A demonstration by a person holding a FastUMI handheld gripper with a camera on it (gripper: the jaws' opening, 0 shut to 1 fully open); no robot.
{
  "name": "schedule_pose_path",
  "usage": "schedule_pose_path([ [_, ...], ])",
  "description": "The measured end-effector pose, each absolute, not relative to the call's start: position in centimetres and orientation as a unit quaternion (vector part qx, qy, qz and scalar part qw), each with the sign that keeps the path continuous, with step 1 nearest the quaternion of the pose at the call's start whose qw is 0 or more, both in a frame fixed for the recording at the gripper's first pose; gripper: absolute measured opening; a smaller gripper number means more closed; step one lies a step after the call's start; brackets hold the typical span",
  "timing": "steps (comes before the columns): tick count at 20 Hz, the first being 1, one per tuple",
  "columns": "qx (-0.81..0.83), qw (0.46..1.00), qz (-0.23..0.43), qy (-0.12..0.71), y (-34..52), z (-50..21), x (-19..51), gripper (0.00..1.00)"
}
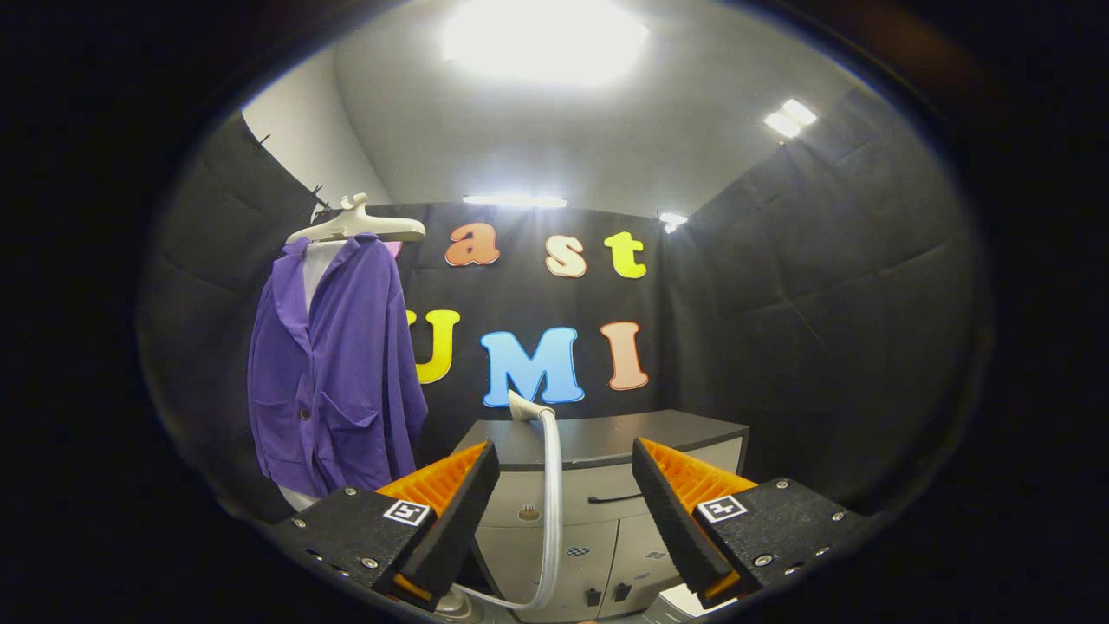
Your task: Iron the clothes twice with a garment steamer, once on the left side and once on the right side.
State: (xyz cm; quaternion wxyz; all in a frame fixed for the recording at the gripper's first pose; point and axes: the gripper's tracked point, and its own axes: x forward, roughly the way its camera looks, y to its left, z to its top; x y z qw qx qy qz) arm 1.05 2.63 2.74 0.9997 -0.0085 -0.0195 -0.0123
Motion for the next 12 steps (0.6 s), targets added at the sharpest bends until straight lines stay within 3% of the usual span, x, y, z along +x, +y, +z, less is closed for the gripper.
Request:
schedule_pose_path([
  [12, -0.044, 0.999, 0.019, -0.025, 6.6, 8.8, 8.5, 0.96],
])
